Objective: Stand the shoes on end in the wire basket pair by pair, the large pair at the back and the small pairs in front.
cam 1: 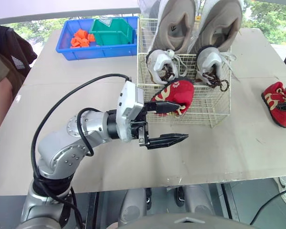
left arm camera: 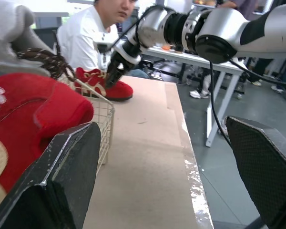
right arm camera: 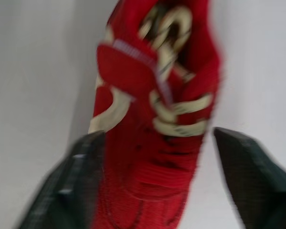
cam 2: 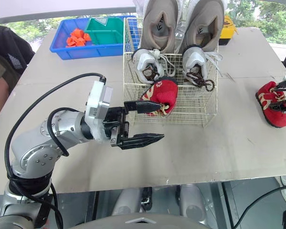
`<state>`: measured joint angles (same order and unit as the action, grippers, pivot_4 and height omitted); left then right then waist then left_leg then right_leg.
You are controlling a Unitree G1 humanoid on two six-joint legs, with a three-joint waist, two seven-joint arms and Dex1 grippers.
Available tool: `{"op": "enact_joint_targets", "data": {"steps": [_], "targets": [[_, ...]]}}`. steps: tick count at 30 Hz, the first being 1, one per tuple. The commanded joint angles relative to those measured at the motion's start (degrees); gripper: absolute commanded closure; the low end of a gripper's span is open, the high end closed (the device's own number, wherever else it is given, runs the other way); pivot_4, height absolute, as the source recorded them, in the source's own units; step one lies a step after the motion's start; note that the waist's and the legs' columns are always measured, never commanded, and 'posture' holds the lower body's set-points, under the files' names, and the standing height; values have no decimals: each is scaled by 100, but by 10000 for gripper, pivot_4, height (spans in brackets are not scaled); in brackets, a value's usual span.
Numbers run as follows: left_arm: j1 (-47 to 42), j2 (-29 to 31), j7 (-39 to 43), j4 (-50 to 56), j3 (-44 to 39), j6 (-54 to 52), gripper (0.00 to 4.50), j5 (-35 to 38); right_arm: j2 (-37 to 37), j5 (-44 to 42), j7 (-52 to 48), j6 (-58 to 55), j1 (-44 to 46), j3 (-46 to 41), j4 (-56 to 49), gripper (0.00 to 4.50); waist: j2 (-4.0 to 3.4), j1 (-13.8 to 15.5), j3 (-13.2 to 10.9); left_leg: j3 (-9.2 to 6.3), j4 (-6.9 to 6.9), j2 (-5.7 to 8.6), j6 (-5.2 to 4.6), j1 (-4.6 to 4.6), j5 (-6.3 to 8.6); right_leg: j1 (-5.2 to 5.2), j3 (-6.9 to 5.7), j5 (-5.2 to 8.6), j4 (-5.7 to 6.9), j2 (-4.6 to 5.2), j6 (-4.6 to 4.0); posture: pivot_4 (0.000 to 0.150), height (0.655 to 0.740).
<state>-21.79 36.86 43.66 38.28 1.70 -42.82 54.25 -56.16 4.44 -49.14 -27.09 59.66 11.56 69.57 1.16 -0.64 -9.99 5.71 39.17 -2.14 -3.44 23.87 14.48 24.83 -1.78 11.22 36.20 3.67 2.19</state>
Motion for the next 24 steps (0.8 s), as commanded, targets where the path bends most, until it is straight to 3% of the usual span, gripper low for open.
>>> {"op": "enact_joint_targets", "data": {"steps": [1,4,5,14,19,24], "targets": [[5,-4,-22,244,-103,128,0,46,-62,275,-11,176,214,-17,213,30595,0,-4,0,0,1,0,0,0,0,0,0,0,1,0,-1,1500,7400],[75,-5,-29,278,-98,146,0,30,-44,355,-37,229,215,-79,300,43501,0,-4,1,-1,2,-1,0,-6,0,-6,0,2,1,1,-5,1500,7400],[95,-5,-21,278,-94,160,0,13,-45,355,-48,239,222,-116,305,44356,0,-4,1,-1,2,-1,0,-7,0,-7,0,2,1,0,-5,1500,7400],[175,-9,81,204,-85,315,0,-63,-406,-113,-731,-160,-170,-750,-399,44356,-1,5,1,-2,1,-4,1,-7,0,-6,-2,0,4,1,-2,1500,7400],[106,-9,237,41,-98,370,0,-55,-798,-986,-1265,-1498,-1385,-1629,-2526,44356,-7,26,0,-2,1,-5,1,-6,0,-6,-2,-2,4,2,2,1500,7400],[6,-57,295,-84,-131,331,0,50,-739,-1972,-972,-3025,-2941,-3209,-5164,44356,-12,19,2,-2,3,-10,1,-10,0,-5,-2,-6,15,2,12,1500,7400]]}}
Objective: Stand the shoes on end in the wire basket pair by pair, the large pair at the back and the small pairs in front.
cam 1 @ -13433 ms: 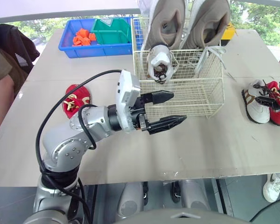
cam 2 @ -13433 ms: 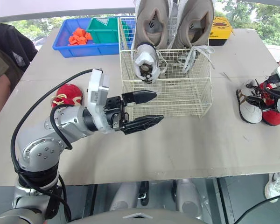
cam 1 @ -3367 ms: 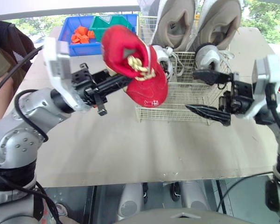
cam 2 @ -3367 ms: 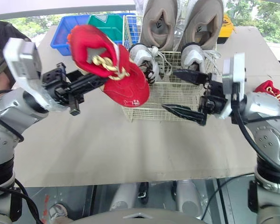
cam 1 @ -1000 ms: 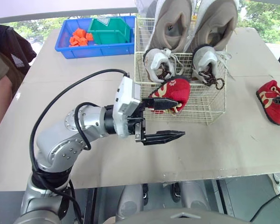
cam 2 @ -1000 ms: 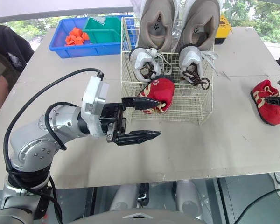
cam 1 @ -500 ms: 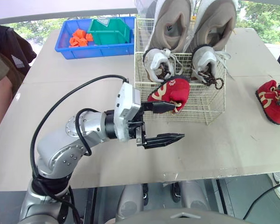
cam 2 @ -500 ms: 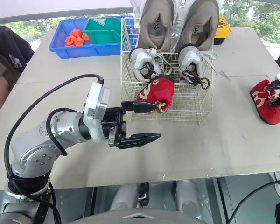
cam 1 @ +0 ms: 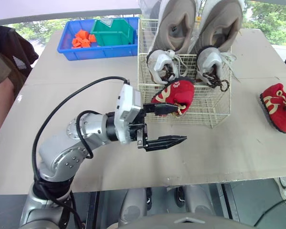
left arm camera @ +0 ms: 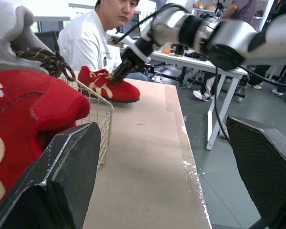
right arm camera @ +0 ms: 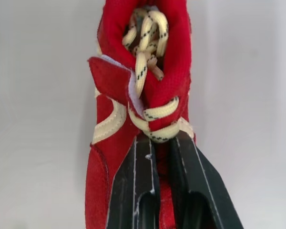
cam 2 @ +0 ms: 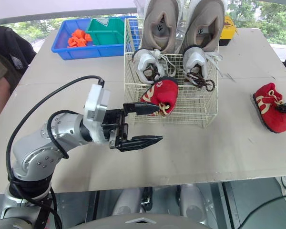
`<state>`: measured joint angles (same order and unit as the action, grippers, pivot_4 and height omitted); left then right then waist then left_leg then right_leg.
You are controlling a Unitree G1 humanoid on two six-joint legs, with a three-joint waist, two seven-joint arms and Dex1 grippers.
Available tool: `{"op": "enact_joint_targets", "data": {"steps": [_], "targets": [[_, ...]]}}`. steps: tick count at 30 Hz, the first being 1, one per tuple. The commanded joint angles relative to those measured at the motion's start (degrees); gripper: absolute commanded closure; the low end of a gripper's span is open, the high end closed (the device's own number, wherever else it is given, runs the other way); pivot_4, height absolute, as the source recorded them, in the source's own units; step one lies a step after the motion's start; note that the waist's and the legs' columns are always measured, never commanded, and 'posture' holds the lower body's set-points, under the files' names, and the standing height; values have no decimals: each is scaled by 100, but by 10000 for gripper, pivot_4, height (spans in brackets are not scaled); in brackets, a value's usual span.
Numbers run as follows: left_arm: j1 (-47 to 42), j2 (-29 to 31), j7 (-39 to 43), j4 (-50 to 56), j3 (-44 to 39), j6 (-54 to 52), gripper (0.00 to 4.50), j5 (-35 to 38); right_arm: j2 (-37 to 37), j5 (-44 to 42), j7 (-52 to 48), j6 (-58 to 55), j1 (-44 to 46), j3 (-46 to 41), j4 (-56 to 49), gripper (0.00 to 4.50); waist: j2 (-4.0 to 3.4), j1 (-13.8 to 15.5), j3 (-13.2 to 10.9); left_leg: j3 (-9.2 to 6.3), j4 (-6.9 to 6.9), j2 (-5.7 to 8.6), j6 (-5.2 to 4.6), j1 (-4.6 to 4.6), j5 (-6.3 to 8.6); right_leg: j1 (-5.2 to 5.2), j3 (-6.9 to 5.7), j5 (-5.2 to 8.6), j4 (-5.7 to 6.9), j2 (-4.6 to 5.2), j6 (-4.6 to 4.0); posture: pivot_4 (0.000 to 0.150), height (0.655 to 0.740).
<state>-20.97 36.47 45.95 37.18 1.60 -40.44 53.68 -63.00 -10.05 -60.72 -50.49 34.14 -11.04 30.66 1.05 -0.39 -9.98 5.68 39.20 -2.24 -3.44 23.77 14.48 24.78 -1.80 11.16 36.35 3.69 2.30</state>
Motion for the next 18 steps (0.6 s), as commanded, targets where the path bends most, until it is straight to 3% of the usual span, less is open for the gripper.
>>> {"op": "enact_joint_targets", "data": {"steps": [1,4,6,9,14,18], "targets": [[-73,-23,75,9,-139,88,0,130,63,-680,304,-857,-643,-1317,-1730,44356,-1,-6,1,0,0,0,0,-2,0,0,1,0,4,0,1,1500,7400],[-81,-44,41,-33,-241,25,0,297,837,-1333,646,-1020,-1314,-2651,-3462,44356,0,-8,1,-4,2,0,-12,-4,7,0,-2,11,14,0,18,1500,7400],[-72,-67,-24,-42,-331,-13,0,422,1808,-2405,902,-1050,-1277,-3767,-4513,44356,0,-12,1,-10,3,0,-18,-5,12,0,-6,14,18,-1,23,1500,7400],[-10,-33,-68,-33,-427,-3,0,481,2847,-3548,1597,-1154,-1316,-4420,-5932,44356,-10,-7,-1,-15,4,-1,-18,-6,12,0,-7,14,27,-2,24,1500,7400],[240,44,-1,-30,-587,92,0,415,4109,-4458,3161,-577,-1461,-3752,-7782,44356,-7,-24,1,-15,4,-2,-18,-6,12,0,-8,16,30,2,19,1500,7400],[360,44,6,-90,-714,112,0,498,4679,-3505,3949,169,-2059,-2362,-8570,44356,-7,-12,1,-14,3,-2,-17,-5,12,4,-8,25,34,4,2,1500,7400]]}}
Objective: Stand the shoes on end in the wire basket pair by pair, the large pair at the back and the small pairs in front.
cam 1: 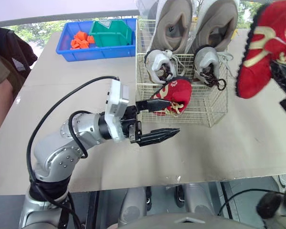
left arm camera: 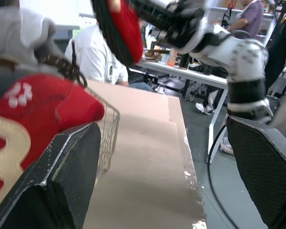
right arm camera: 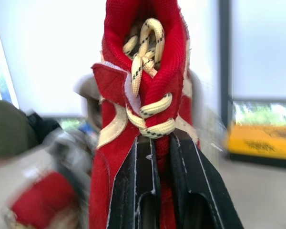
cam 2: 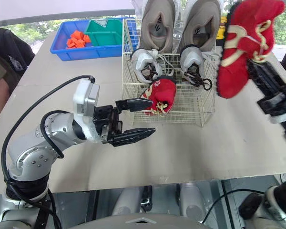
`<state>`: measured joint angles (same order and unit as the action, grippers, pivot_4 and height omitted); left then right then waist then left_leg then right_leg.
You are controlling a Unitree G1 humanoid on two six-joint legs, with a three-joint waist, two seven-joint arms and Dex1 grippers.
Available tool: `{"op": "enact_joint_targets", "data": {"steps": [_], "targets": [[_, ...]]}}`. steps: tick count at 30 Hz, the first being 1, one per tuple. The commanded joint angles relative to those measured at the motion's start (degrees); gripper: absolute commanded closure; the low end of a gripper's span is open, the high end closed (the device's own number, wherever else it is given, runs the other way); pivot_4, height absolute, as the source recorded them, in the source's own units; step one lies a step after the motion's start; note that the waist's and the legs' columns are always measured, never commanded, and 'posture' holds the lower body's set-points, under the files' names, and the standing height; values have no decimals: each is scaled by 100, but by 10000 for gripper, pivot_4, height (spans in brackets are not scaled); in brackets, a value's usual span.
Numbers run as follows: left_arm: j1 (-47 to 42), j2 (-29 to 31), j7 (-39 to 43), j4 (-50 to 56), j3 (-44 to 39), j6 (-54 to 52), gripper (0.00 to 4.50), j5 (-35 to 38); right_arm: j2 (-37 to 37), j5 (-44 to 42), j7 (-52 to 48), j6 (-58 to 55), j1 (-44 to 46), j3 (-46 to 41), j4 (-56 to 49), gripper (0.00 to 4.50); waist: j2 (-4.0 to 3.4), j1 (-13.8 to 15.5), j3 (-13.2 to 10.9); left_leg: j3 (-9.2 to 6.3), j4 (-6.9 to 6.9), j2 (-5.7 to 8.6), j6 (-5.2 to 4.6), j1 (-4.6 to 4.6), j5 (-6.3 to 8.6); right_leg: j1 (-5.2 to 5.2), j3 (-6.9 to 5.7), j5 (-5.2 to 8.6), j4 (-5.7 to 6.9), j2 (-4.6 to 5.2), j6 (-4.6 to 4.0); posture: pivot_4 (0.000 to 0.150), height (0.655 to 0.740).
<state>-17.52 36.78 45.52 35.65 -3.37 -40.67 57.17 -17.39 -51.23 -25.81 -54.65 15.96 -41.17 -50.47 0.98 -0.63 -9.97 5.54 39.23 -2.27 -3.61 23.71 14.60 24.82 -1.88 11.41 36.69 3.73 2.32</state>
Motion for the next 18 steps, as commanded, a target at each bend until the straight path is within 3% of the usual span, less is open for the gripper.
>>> {"op": "enact_joint_targets", "data": {"steps": [1,5,8,13,18], "targets": [[5,-65,-20,41,-265,156,0,209,170,1074,574,892,-440,1082,-526,44356,0,21,0,1,0,1,2,1,-1,1,-1,2,0,3,-3,1500,7400],[22,-311,-109,-24,-468,327,0,361,270,2656,677,2395,-1071,2589,-294,44356,3,11,1,7,1,9,19,2,-12,0,2,3,-5,13,-3,1500,7400],[77,-181,127,-53,-558,357,0,360,320,3861,723,3924,-1455,3392,358,44356,4,-6,2,7,1,10,21,-1,-13,0,1,4,-5,11,-3,1500,7400],[143,-33,223,-81,-654,340,0,357,449,4677,763,5599,-1740,3887,1419,44356,11,-15,7,7,1,6,22,-6,-13,-1,1,5,-3,6,-2,1500,7400],[229,86,224,-7,-760,318,0,436,689,4806,862,6502,-1978,4065,2404,44356,20,-13,12,6,1,1,23,-7,-14,-2,1,5,-2,7,-3,1500,7400]]}}
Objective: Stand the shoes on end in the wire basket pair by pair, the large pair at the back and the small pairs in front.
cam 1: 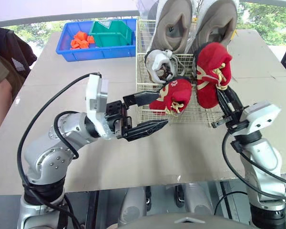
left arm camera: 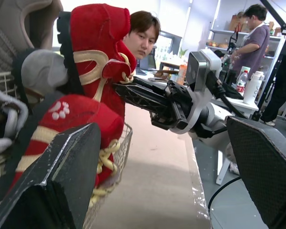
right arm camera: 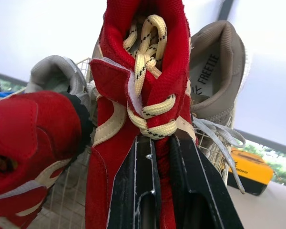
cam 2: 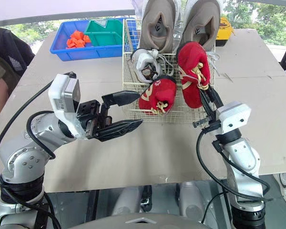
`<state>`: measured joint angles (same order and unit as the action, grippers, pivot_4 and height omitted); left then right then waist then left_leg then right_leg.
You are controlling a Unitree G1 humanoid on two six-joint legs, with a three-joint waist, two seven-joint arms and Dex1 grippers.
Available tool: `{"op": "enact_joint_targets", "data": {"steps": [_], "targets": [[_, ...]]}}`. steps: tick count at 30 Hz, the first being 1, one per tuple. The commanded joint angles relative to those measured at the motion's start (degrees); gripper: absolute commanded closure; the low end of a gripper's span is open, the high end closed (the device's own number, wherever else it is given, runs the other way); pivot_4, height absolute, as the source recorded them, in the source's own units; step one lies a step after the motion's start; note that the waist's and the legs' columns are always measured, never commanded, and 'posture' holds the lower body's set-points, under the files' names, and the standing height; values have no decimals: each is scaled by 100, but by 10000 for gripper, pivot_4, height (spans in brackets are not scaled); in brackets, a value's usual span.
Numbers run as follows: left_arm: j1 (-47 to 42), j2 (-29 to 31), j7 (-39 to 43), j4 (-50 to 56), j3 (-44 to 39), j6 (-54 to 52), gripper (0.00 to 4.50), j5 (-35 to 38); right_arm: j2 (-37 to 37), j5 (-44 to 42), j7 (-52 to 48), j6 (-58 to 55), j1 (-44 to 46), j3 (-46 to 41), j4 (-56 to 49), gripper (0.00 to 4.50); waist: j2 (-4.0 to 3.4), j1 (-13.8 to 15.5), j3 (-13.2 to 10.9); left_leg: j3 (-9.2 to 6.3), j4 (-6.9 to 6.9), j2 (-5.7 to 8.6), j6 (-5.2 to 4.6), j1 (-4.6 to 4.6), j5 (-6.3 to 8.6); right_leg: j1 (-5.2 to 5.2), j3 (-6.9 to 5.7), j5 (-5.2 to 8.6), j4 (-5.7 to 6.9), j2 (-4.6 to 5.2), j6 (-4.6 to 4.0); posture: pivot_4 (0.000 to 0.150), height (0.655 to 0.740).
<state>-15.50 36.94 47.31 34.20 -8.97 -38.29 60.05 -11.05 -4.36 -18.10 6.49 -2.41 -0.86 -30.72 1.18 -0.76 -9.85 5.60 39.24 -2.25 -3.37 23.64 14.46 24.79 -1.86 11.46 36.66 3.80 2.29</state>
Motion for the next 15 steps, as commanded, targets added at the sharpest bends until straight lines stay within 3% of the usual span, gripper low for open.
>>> {"op": "enact_joint_targets", "data": {"steps": [1,6,8,12,15], "targets": [[79,104,41,168,-228,78,0,151,108,38,53,527,-213,54,658,44356,1,-1,1,0,0,-1,0,0,0,0,0,0,0,0,0,1500,7400],[275,231,-174,388,-376,38,0,244,215,-493,-98,816,-518,-59,1212,44356,18,2,11,1,0,-2,0,-5,1,-5,0,0,0,7,-1,1500,7400],[353,267,-204,449,-422,59,0,273,190,-655,-124,785,-579,-109,1196,34273,18,4,12,4,0,1,-2,-6,3,-5,-1,0,2,19,-1,1500,7400],[585,371,-217,536,-602,0,0,524,-53,-1116,-333,426,-800,-199,816,20250,17,10,11,4,0,1,7,-9,27,-5,-2,-1,2,24,0,1500,7400],[832,430,-208,553,-684,47,0,511,-721,-2020,-634,-571,-1156,-445,-113,6138,13,46,9,-4,-1,1,16,-4,22,-4,-13,0,2,25,-3,1500,7400]]}}
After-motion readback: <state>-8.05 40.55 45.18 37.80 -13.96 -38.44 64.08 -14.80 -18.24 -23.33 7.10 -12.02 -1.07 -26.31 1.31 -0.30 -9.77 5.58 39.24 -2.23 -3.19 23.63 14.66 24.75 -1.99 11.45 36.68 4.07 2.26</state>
